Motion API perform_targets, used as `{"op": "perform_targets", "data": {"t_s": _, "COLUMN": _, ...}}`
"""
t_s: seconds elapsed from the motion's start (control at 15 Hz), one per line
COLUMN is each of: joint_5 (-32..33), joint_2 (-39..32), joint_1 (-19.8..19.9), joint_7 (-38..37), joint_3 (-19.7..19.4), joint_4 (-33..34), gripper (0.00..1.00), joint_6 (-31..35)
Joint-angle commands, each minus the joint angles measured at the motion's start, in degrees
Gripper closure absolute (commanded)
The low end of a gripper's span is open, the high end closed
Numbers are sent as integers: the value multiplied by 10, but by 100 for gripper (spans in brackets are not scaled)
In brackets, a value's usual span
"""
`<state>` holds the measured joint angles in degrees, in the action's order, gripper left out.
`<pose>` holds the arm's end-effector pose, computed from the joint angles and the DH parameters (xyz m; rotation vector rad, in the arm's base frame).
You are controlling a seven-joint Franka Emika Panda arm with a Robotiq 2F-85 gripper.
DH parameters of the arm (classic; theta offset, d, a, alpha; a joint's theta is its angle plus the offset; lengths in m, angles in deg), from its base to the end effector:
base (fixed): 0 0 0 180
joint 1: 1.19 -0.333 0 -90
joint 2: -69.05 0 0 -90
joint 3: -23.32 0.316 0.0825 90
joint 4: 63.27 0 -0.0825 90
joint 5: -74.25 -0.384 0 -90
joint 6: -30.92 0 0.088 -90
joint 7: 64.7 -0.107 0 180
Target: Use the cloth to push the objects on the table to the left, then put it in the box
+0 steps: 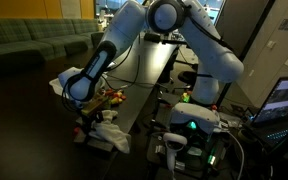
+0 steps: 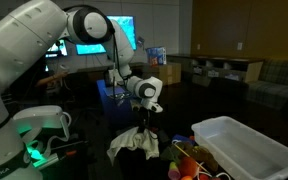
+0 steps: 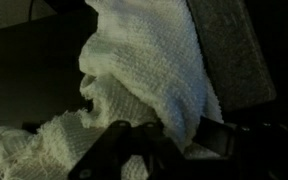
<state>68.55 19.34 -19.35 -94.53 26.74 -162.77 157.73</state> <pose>0.5595 0.2248 0.0554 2.9952 -0.3482 -0.6145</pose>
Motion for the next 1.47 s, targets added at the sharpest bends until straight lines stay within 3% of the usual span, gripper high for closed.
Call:
{"op": "perform_targets", "data": {"t_s": 0.0, "joint_5": -33, "joint_2": -14, "joint_1": 1, "joint_7": -8, "joint_3": 16, "joint_4": 51, "gripper": 87, "joint_6": -33}}
{"op": "perform_targets", "data": {"t_s": 0.2, "joint_5": -37, "joint_2": 11, "joint_1": 12, "joint_7": 37, "joint_3": 29, "joint_4": 32, "gripper": 85, "joint_6": -35}}
{"op": "perform_targets", "data": {"t_s": 0.4, "joint_5": -26, "joint_2": 59, "joint_1": 39, "joint_7": 131, "joint_3": 41, "joint_4": -26, "gripper": 85, "joint_6": -46}}
{"op": "perform_targets", "data": {"t_s": 0.8, "joint_5": -10, "joint_2": 182, "joint_1": 99, "joint_7": 237, "joint_3": 17, "joint_4": -172, "gripper": 85, "joint_6": -85}}
{"op": "perform_targets", "data": {"t_s": 1.07, "joint_5": -3, "joint_2": 250, "joint_1": 141, "joint_7": 243, "joint_3": -20, "joint_4": -248, "gripper": 85, "joint_6": -97}}
{"op": "perform_targets", "data": {"t_s": 1.4, "joint_5": 25, "joint_2": 314, "joint_1": 189, "joint_7": 188, "joint_3": -98, "joint_4": -306, "gripper": 85, "joint_6": -62}}
